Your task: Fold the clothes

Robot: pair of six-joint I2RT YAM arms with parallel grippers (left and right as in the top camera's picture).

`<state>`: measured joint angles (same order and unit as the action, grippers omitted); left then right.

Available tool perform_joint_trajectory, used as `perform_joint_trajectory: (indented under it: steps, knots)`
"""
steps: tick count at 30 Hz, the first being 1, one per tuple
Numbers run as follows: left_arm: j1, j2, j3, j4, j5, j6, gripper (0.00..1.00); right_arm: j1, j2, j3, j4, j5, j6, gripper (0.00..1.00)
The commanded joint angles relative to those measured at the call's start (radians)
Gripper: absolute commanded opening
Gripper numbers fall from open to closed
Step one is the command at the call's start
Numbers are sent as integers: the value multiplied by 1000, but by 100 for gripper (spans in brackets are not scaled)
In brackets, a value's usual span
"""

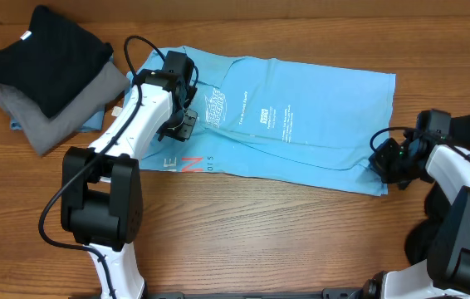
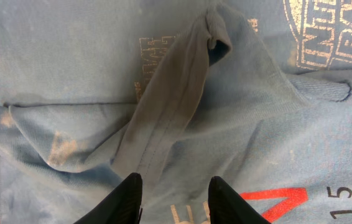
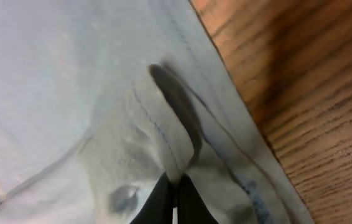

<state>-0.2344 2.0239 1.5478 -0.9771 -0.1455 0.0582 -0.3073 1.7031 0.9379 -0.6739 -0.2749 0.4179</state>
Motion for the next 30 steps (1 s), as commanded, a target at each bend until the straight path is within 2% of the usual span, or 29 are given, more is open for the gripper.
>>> perform_joint_trajectory:
  steps: [1,10,14,27,30]
  knots:
    - [-5,11,-8,8,15,-13,39,-3,-6,73,-13,-19,-31,4]
    - [-5,11,-8,15,15,-13,39,-4,-6,91,78,-40,-24,4]
    - [-5,11,-8,18,15,-13,39,-9,-6,91,147,-41,79,4]
    - [-5,11,-8,31,16,-14,38,-9,-5,91,251,-32,117,4]
    - [-5,11,-8,31,16,-14,39,-9,-5,91,248,-31,118,8]
